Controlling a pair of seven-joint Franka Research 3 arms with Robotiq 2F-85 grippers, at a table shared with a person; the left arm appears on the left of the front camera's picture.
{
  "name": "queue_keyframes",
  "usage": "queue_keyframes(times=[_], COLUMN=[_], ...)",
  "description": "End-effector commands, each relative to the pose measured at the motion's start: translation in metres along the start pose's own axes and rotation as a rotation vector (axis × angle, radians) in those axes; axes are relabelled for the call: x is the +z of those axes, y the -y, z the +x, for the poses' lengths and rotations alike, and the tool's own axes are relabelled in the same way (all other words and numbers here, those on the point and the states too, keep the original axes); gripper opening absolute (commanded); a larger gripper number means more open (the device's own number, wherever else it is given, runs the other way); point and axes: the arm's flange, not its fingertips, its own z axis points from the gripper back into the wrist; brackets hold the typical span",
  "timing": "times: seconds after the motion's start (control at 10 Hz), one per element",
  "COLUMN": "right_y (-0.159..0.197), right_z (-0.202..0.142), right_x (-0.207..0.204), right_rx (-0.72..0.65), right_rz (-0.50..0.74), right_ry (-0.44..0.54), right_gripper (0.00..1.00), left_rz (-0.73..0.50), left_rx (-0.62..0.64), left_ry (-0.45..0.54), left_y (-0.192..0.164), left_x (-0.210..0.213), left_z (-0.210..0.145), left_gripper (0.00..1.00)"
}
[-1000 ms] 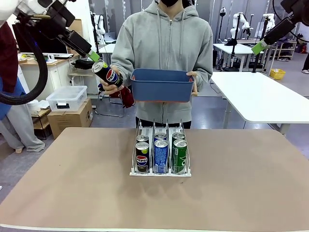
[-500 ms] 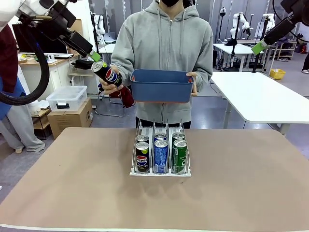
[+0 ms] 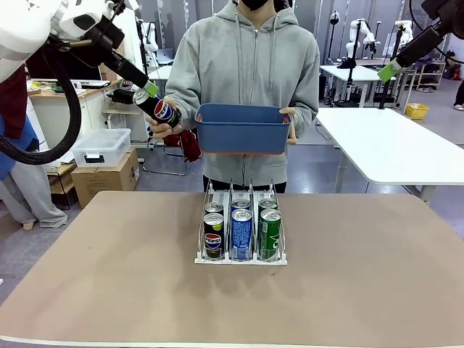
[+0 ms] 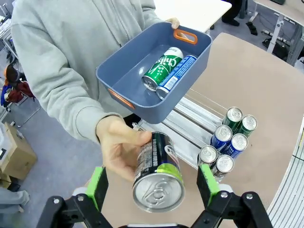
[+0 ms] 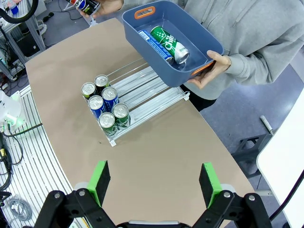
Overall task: Fill the beverage cans into the dispenser.
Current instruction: Pick up the Pepsi coke handed by the human.
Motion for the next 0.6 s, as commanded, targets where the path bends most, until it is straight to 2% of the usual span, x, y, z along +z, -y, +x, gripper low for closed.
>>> queue_keyframes(times=[0.0, 0.5], right_y=[0.000, 0.000], right_z=[-0.001, -0.001], right_x=[0.001, 0.001], right_rx=[0.002, 0.002], right_rz=[0.009, 0.009], right_ry=[0.007, 0.007], right_gripper=[1.00, 1.00], left_rz=[-0.017, -0.037], left_rx=[-0.030, 0.004], left_ry=[0.038, 0.021], left_y=[-0.002, -0.007], left_x=[-0.003, -0.015], left_z=[-0.011, -0.018], left_gripper=[1.00, 1.00])
